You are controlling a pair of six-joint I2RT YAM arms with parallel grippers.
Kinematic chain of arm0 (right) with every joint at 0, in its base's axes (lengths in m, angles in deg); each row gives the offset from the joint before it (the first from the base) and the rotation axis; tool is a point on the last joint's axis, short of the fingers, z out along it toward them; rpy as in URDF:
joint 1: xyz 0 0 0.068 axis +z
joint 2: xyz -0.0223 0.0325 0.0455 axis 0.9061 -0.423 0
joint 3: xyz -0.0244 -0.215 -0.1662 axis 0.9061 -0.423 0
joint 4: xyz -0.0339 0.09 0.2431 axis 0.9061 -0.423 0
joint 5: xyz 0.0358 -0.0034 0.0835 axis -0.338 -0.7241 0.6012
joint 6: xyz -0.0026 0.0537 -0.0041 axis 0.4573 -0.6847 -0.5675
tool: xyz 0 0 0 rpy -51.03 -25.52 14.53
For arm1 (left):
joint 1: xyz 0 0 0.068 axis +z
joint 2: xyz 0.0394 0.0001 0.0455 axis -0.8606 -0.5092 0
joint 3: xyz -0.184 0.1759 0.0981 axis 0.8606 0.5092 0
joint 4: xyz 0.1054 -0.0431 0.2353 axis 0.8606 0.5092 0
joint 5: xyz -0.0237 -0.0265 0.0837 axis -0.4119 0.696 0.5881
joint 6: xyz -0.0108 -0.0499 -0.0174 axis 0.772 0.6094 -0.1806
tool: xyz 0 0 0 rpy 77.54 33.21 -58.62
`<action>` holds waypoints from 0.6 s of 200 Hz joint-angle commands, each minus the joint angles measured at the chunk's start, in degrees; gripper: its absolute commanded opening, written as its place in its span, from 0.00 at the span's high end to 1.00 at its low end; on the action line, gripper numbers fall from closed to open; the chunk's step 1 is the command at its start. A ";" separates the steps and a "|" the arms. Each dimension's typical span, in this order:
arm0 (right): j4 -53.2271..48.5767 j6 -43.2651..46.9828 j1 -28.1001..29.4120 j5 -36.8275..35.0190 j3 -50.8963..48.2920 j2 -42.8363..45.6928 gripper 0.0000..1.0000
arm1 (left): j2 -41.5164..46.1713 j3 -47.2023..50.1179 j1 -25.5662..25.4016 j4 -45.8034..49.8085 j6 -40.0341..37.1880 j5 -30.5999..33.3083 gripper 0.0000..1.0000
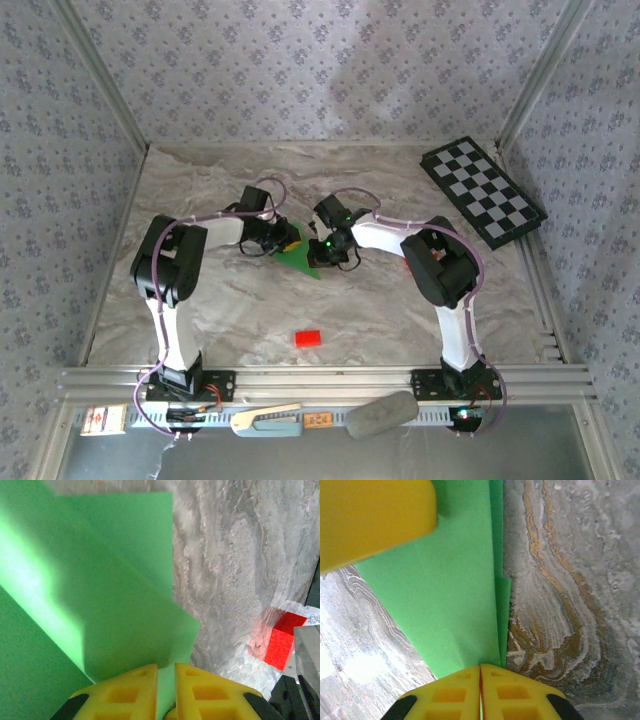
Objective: Fold a paper plane with a square sheet of paper (pick it up from the middle)
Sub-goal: Fourth fold the wing at the center of the table.
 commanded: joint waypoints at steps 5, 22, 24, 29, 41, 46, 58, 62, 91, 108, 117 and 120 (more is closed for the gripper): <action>-7.54 0.47 -0.18 -5.87 -1.28 -4.21 0.90 | -1.45 -1.82 0.89 1.72 -2.45 1.28 0.84; -7.86 0.45 -0.15 -6.17 -1.30 -4.43 0.90 | -2.29 -2.00 1.38 2.17 -2.64 1.93 0.84; -7.95 0.46 -0.17 -6.17 -1.28 -4.43 0.90 | -2.38 -1.98 1.42 2.27 -2.67 1.98 0.84; -8.00 0.47 -0.13 -6.26 -1.31 -4.44 0.90 | -2.54 -2.15 1.51 2.37 -2.79 2.09 0.84; -8.37 0.55 -0.20 -6.57 -1.28 -4.59 0.90 | -3.12 -2.15 1.83 2.46 -2.85 2.49 0.85; -8.48 0.55 -0.19 -6.65 -1.32 -4.61 0.90 | -3.36 -2.23 1.95 2.59 -2.99 2.60 0.85; -8.98 0.64 -0.15 -7.15 -1.26 -4.70 0.90 | -3.58 -2.17 2.30 3.00 -3.05 3.28 0.86; -9.08 0.64 -0.13 -7.40 -1.34 -4.78 0.90 | -3.59 -2.02 2.44 2.97 -3.02 3.54 0.86; -9.89 0.64 -0.19 -8.26 -1.35 -5.01 0.90 | -3.37 -1.49 3.21 3.59 -3.00 5.46 0.87; -10.28 0.55 -0.10 -8.51 -1.38 -5.18 0.90 | -3.32 -1.41 3.67 3.75 -3.13 6.32 0.88; -10.46 0.55 -0.03 -8.67 -1.45 -5.24 0.90 | -3.40 -1.51 3.89 3.80 -3.23 6.59 0.88; -10.54 0.55 -0.05 -8.68 -1.45 -5.27 0.90 | -3.45 -1.54 4.04 3.91 -3.35 6.65 0.88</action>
